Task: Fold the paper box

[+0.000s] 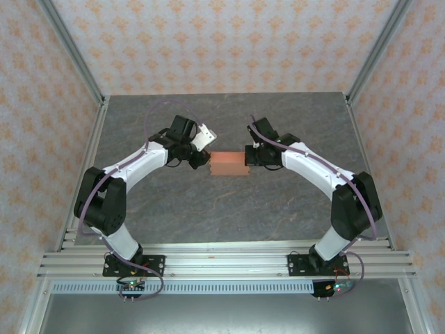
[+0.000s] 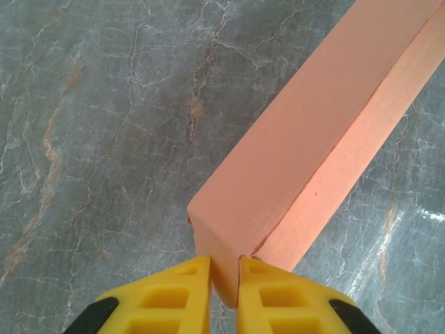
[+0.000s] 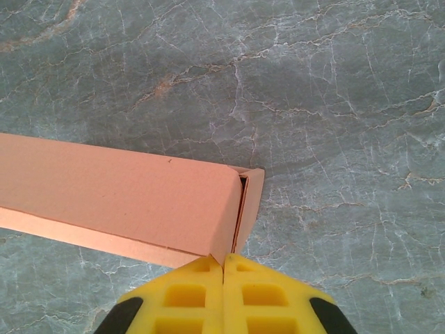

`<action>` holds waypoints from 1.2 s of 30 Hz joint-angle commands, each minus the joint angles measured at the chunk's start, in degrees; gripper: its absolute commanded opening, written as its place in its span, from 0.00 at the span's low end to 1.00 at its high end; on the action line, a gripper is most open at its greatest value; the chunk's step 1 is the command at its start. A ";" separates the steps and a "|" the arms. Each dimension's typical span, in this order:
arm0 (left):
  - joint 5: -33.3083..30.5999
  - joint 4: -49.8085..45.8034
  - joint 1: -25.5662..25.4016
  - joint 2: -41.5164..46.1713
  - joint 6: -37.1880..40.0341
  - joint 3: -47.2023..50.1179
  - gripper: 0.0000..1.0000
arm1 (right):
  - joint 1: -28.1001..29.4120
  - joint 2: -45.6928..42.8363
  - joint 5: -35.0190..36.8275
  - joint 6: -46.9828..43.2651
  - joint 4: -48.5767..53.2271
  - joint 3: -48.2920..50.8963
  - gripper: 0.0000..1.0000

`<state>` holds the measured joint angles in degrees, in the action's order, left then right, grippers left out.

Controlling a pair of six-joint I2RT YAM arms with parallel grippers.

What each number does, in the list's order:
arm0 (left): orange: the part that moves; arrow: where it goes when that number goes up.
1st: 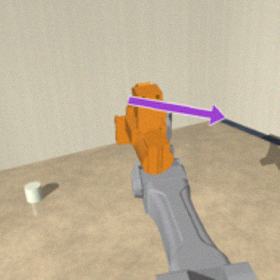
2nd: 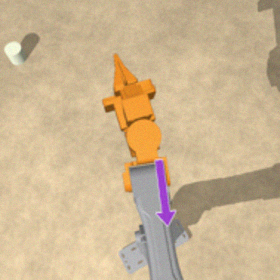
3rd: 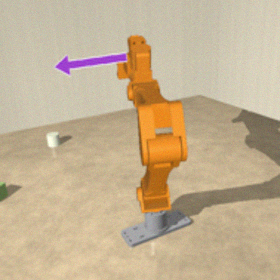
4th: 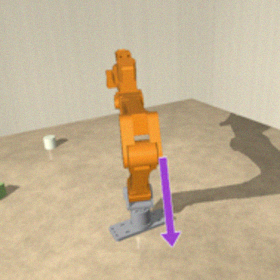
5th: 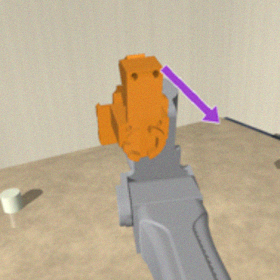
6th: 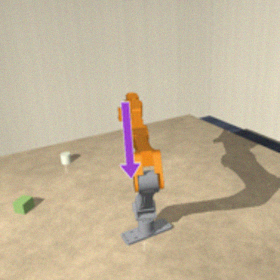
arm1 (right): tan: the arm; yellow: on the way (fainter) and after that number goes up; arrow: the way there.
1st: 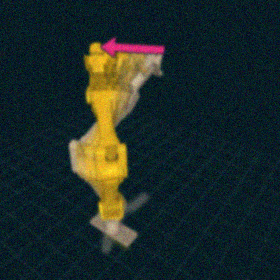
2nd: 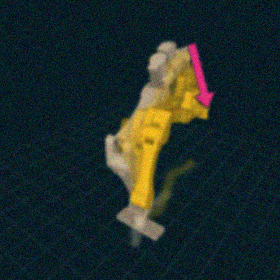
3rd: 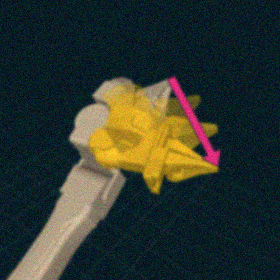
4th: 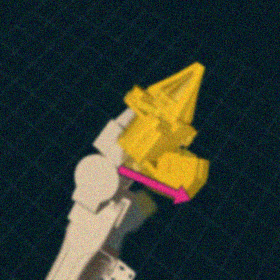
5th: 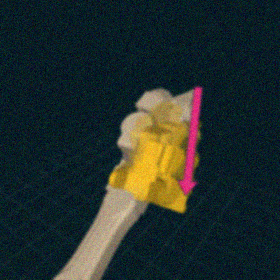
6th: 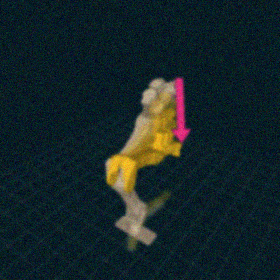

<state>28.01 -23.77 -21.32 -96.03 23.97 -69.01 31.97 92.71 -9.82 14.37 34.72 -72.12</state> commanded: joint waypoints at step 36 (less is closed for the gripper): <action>6.12 -0.68 -0.95 -1.05 -32.78 -4.50 0.00 | 1.86 0.69 1.91 0.71 -0.36 -0.43 0.01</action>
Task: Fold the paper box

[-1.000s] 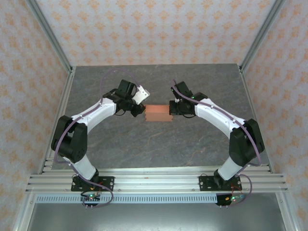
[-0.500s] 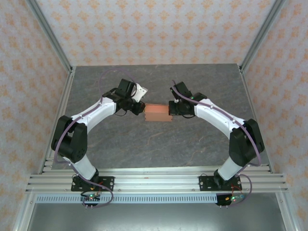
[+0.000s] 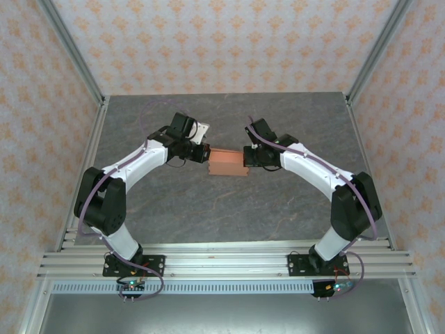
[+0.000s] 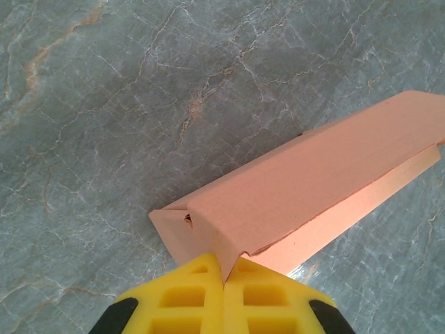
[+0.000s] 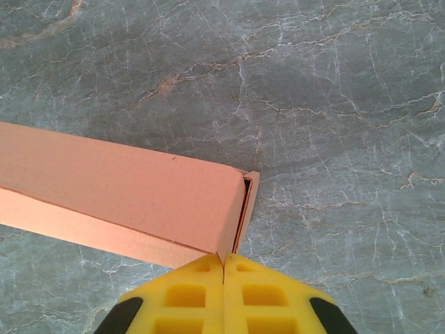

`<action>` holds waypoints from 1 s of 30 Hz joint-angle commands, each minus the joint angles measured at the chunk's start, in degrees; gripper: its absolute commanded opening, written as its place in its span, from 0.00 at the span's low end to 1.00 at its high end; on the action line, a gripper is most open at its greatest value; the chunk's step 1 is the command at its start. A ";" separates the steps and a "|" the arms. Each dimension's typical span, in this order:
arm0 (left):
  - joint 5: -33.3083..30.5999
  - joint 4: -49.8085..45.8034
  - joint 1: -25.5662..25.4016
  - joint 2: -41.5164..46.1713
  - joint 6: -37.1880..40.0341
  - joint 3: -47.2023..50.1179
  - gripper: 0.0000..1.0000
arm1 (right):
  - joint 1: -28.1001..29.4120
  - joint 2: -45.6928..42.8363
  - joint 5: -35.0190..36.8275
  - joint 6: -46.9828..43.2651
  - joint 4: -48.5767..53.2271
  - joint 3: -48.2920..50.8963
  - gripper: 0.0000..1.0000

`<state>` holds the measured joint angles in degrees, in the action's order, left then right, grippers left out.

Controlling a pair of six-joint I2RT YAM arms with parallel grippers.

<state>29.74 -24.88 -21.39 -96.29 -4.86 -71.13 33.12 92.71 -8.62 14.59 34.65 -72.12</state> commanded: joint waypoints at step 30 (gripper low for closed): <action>7.00 0.39 -0.65 -2.81 -13.77 -4.11 0.00 | 1.00 1.49 1.51 0.18 -0.03 -0.03 0.00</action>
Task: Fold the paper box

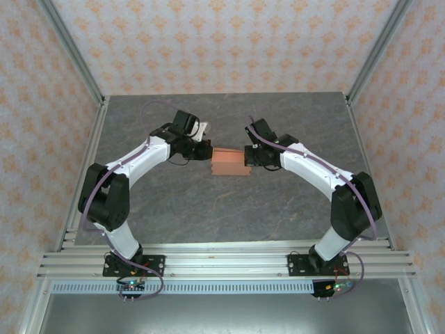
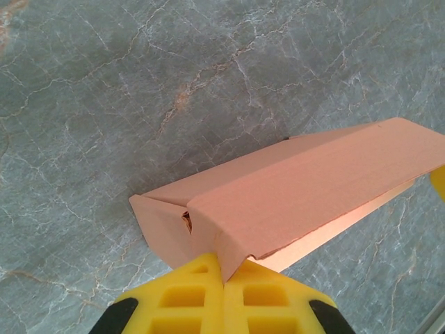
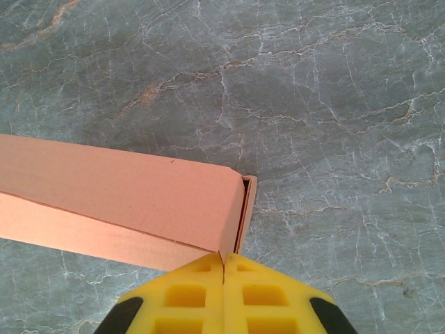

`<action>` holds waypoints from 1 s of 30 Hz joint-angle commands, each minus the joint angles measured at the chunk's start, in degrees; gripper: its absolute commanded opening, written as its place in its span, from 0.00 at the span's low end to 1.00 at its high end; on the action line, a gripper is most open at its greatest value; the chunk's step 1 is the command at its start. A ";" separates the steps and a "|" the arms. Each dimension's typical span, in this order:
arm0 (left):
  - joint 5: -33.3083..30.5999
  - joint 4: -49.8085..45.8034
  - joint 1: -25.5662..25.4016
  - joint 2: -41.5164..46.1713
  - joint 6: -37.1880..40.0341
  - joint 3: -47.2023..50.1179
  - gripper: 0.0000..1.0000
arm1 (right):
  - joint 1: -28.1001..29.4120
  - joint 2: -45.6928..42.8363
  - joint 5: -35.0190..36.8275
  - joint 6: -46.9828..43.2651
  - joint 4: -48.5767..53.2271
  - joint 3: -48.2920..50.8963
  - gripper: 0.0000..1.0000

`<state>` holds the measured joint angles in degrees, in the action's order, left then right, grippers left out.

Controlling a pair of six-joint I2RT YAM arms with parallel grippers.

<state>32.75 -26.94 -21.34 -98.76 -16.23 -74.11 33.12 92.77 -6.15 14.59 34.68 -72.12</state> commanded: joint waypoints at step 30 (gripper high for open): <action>-9.33 -4.26 -0.78 -0.71 2.03 -1.32 0.00 | 0.98 1.30 -0.35 0.18 -0.24 -0.02 0.01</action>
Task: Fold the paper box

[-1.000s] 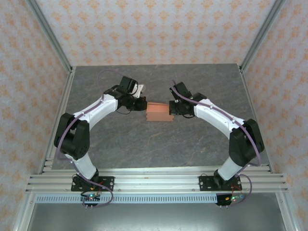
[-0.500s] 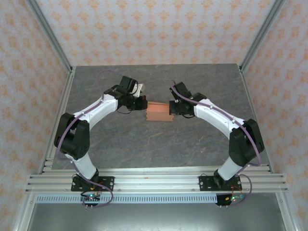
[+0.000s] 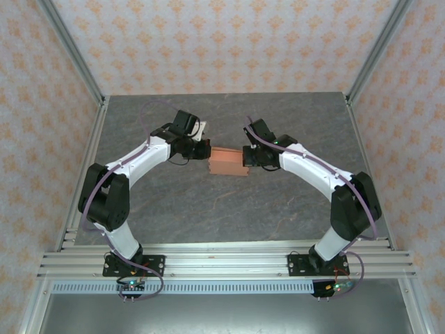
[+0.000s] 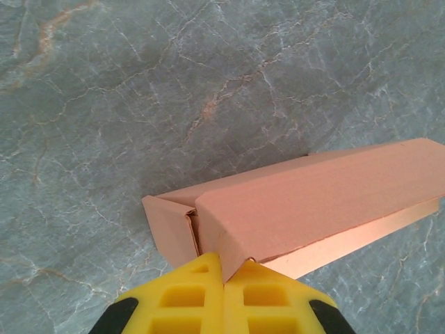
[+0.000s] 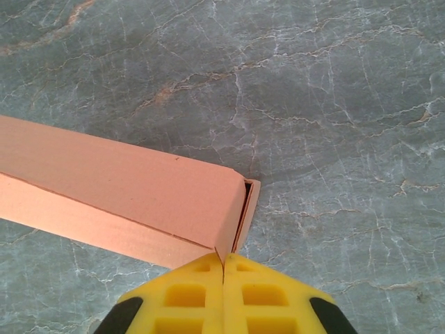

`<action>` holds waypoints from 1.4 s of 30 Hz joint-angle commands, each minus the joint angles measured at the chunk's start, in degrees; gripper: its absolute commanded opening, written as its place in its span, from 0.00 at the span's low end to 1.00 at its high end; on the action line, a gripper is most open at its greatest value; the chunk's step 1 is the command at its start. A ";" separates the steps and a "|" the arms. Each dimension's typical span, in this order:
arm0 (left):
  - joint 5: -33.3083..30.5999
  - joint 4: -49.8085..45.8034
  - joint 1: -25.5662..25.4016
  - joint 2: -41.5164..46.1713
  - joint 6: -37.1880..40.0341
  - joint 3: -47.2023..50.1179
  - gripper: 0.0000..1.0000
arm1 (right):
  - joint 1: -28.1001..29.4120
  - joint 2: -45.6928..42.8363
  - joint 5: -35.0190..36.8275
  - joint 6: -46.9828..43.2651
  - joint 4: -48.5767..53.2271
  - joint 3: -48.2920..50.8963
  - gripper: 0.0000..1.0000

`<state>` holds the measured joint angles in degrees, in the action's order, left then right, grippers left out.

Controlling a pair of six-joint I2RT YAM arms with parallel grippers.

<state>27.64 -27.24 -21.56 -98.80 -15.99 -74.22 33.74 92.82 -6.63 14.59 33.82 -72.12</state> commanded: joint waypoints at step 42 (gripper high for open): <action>-3.58 9.99 -5.31 16.24 3.87 16.80 0.48 | 1.77 -3.23 4.08 0.06 -6.14 6.73 0.01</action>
<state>20.40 -20.29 -27.27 -85.38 -12.12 -58.39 35.11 91.00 -4.01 14.55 26.92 -66.08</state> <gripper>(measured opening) 0.479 0.038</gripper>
